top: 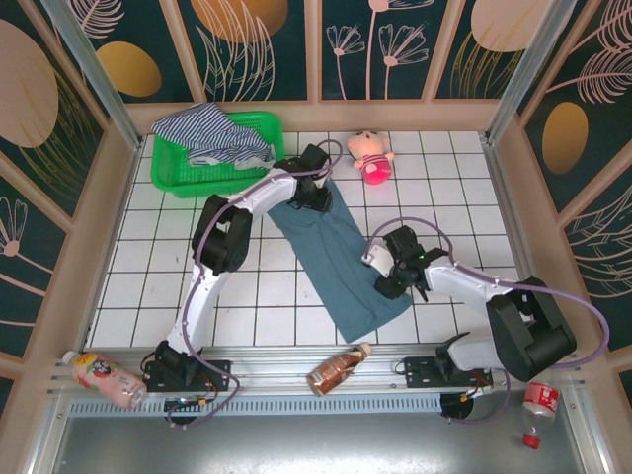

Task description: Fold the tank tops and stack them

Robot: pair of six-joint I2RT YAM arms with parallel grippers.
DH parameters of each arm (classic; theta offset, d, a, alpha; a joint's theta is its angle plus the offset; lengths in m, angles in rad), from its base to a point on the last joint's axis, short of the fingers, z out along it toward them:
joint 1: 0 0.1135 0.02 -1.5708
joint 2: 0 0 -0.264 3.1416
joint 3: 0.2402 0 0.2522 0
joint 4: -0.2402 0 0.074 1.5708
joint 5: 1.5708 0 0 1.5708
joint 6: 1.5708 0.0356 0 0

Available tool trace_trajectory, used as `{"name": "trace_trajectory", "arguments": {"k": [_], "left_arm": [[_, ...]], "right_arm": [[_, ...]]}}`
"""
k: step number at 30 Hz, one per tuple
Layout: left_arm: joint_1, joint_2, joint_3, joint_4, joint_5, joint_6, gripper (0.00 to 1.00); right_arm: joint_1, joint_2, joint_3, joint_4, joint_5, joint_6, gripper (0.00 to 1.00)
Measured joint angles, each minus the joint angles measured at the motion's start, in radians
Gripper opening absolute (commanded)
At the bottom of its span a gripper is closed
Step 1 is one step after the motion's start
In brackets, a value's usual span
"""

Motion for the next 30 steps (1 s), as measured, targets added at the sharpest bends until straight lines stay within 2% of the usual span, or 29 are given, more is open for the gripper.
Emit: {"name": "trace_trajectory", "arguments": {"k": [8, 12, 19, 25, 30], "left_arm": [[0.000, 0.029, 0.031, 0.045, 0.042, 0.071, 0.40], [0.000, 0.059, 0.068, 0.080, 0.062, 0.089, 0.42], [0.000, 0.075, 0.094, 0.090, 0.085, 0.087, 0.48], [-0.001, 0.038, 0.037, 0.106, 0.106, 0.077, 0.53], [-0.001, 0.012, 0.041, 0.095, 0.122, 0.053, 0.56]], "right_arm": [[0.082, -0.073, -0.010, -0.117, -0.062, -0.002, 0.47], [0.110, -0.105, 0.014, -0.155, -0.080, -0.029, 0.51], [0.224, -0.190, 0.019, -0.164, -0.118, -0.137, 0.60], [0.310, -0.221, 0.003, -0.159, -0.141, -0.190, 0.60], [0.334, -0.192, -0.034, -0.126, -0.143, -0.206, 0.61]]}}
